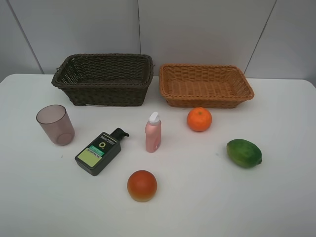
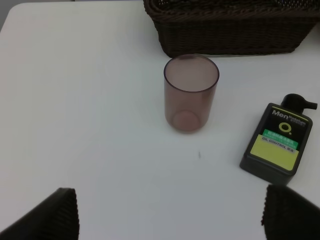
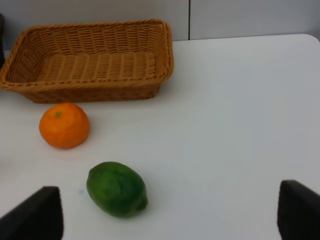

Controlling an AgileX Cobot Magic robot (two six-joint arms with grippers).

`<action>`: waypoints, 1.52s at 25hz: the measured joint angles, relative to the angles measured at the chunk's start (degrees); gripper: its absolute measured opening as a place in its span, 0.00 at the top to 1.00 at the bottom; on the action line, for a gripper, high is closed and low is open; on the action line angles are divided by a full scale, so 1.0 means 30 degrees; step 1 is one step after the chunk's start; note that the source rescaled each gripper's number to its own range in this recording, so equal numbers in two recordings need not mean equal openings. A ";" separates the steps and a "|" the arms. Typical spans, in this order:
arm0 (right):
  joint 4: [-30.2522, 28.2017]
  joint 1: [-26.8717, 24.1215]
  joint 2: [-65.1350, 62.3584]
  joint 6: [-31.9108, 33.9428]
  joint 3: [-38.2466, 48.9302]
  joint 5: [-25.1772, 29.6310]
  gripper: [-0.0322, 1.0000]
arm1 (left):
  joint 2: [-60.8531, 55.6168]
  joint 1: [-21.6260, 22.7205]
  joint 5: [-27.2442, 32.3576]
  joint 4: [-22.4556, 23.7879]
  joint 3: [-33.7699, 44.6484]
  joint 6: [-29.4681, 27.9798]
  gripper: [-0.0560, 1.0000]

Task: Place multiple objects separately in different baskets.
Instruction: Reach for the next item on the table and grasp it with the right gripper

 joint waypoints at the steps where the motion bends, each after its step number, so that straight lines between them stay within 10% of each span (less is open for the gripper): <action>1: 0.0000 0.0000 0.0000 0.0000 0.0000 0.0000 0.12 | 0.0000 0.0000 0.0000 0.0000 0.0000 0.0000 0.04; 38: 0.0000 0.0000 0.0000 0.0000 0.0000 0.0000 0.12 | 0.0000 0.0000 0.0000 0.0000 0.0000 0.0000 0.04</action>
